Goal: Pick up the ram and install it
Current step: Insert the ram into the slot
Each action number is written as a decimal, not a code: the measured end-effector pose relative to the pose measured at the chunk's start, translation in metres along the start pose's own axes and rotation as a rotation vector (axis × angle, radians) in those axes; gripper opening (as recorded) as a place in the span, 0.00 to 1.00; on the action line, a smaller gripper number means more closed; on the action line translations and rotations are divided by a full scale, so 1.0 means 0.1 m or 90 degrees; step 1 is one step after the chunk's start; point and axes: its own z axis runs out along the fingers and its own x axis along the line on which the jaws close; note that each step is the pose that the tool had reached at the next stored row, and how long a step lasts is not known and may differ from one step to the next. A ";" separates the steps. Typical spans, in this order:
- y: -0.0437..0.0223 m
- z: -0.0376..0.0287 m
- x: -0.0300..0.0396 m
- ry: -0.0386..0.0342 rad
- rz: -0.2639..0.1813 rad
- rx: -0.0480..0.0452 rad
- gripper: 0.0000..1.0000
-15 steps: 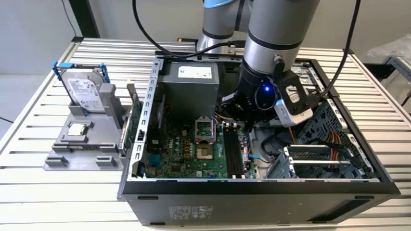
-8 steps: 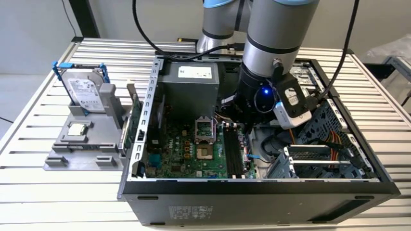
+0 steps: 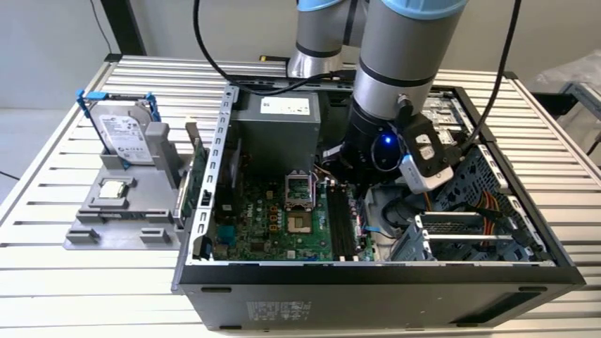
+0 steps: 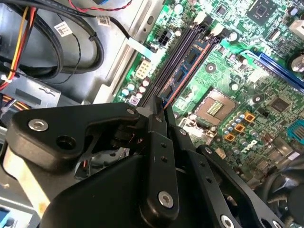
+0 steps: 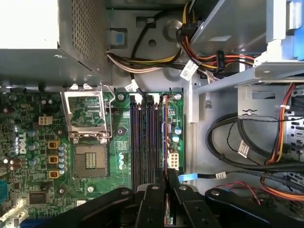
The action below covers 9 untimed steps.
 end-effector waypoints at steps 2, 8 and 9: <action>0.000 0.022 0.001 0.0000 -0.002 -0.0002 0.00; -0.003 0.094 0.004 0.0001 -0.005 -0.0003 0.00; -0.005 0.099 0.005 0.0001 -0.005 -0.0003 0.00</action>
